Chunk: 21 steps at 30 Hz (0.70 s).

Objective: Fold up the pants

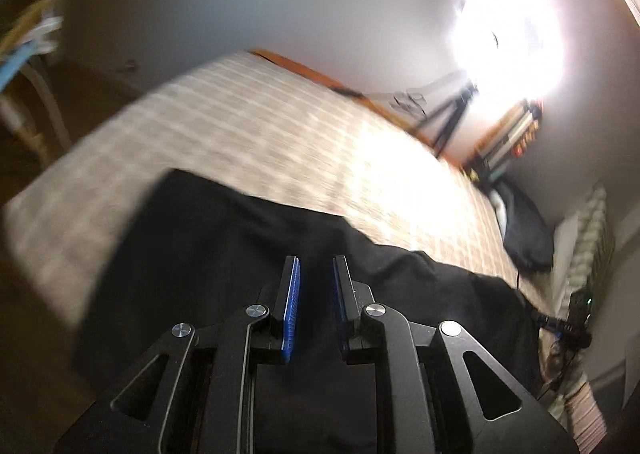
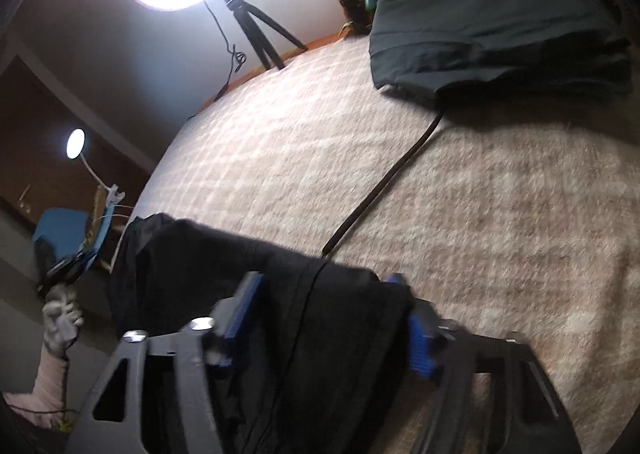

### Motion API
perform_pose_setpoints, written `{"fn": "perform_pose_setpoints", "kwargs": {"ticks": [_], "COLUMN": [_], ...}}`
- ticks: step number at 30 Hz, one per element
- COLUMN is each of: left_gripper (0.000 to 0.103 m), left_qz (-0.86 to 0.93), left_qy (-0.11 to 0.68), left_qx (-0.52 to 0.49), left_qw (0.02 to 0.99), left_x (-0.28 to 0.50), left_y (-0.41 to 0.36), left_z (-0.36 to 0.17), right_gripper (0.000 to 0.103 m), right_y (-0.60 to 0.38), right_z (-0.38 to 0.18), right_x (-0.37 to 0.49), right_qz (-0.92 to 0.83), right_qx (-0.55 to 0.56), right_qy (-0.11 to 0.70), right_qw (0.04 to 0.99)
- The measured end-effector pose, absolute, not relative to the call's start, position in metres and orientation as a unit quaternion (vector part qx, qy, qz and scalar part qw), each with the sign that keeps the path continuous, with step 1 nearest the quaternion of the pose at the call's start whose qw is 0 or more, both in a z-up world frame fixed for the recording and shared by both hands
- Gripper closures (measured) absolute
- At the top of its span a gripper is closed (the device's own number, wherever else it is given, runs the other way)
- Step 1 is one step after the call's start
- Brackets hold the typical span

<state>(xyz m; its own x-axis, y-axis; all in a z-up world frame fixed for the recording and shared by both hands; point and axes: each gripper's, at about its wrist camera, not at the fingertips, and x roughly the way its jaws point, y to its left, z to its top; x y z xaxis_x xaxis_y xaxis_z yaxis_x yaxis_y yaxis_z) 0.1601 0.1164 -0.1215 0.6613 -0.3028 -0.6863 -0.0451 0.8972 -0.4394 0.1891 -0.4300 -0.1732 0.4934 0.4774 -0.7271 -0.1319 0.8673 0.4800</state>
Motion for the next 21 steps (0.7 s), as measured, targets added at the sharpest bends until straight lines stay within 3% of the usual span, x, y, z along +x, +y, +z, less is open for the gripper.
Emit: {"fn": "perform_pose_setpoints", "kwargs": {"ticks": [2, 4, 12, 16, 18, 21], "left_gripper": [0.089, 0.089, 0.089, 0.089, 0.089, 0.088], "left_qz": [-0.081, -0.073, -0.052, -0.051, -0.052, -0.047], "left_qy": [0.423, 0.439, 0.451, 0.448, 0.453, 0.456], "left_qx": [-0.206, -0.187, -0.177, -0.16, -0.153, -0.142], "left_qw": [0.878, 0.876, 0.873, 0.878, 0.877, 0.878], "left_x": [0.18, 0.191, 0.197, 0.198, 0.199, 0.198], "left_y": [0.104, 0.096, 0.099, 0.098, 0.097, 0.099], "left_z": [-0.134, -0.147, -0.176, -0.174, -0.173, -0.171], "right_gripper": [0.077, 0.086, 0.092, 0.101, 0.099, 0.079], "right_y": [-0.432, -0.431, -0.421, -0.43, -0.434, -0.441], "right_z": [-0.173, -0.166, -0.097, -0.129, -0.148, -0.145], "right_x": [0.184, 0.175, 0.104, 0.099, 0.108, 0.117], "right_qz": [0.188, 0.174, 0.134, 0.087, 0.07, 0.059], "right_qx": [0.198, 0.197, 0.19, 0.197, 0.195, 0.193], "right_qy": [0.465, 0.458, 0.372, 0.415, 0.44, 0.445], "right_qw": [0.842, 0.849, 0.899, 0.884, 0.874, 0.872]}}
